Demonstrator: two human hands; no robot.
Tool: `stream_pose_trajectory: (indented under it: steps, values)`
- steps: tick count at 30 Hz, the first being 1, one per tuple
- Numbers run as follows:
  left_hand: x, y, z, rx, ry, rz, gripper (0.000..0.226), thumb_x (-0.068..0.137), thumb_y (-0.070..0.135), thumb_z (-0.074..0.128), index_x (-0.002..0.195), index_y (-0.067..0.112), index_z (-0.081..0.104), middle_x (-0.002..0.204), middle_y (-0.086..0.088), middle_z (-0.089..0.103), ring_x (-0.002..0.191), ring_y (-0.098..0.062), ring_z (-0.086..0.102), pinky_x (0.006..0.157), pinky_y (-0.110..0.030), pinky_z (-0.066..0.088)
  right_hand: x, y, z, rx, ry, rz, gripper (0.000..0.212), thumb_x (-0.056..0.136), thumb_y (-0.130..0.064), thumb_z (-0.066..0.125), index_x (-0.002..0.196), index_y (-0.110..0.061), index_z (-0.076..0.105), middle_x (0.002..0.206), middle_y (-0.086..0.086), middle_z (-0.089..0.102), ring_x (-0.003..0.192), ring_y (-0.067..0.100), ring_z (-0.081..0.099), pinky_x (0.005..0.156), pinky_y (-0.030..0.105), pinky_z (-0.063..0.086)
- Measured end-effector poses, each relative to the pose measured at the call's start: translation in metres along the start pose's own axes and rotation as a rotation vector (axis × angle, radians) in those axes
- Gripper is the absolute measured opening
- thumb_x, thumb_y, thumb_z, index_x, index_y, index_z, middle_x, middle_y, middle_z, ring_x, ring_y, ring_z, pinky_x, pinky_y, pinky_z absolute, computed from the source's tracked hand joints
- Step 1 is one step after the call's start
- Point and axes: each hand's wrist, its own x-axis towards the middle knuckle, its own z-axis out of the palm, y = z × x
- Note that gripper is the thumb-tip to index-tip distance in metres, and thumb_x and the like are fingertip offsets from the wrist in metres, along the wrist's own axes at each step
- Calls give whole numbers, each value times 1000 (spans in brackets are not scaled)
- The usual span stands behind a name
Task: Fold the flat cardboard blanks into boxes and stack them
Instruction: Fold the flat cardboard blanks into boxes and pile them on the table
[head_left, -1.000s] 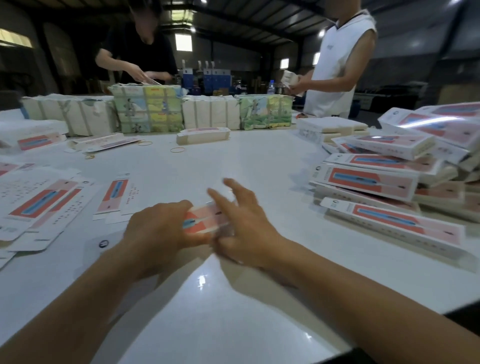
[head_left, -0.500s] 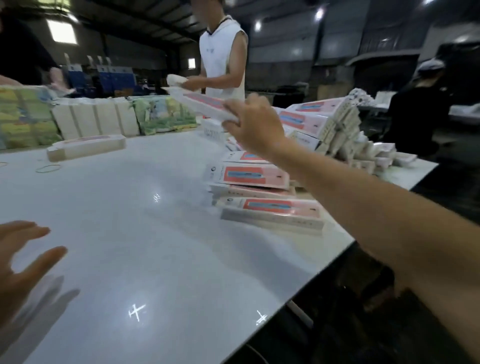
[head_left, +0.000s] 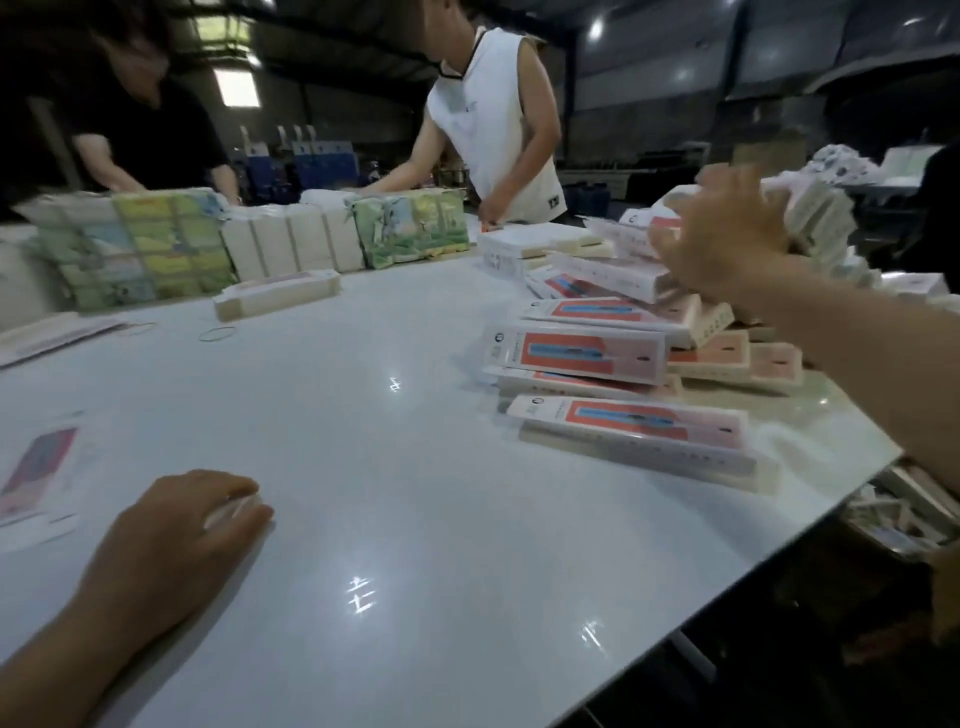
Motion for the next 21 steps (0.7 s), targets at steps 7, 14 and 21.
stream_pose_trajectory:
  steps: [7, 14, 21]
  values:
    - [-11, 21, -17, -105, 128, -15, 20, 87, 22, 56, 91, 9, 71, 96, -4, 69, 93, -19, 58, 76, -25, 36, -82, -156, -64, 600, 85, -660, 25, 90, -25, 57, 110, -17, 70, 107, 10, 69, 93, 29, 61, 84, 46, 49]
    - [-16, 8, -18, -209, 150, -73, 23, 89, 11, 53, 105, 10, 69, 109, -5, 67, 101, -18, 57, 86, -21, 38, -189, -269, -7, 640, -336, -839, 30, 97, -31, 42, 116, -27, 65, 121, -5, 58, 110, 19, 50, 87, 30, 43]
    - [9, -33, -67, -322, 169, -395, 20, 83, 14, 60, 100, 14, 69, 106, -3, 68, 100, -21, 61, 86, -30, 49, -196, -270, 6, 781, -370, -759, 24, 95, -25, 50, 108, -24, 70, 115, -9, 61, 104, 15, 48, 83, 29, 41]
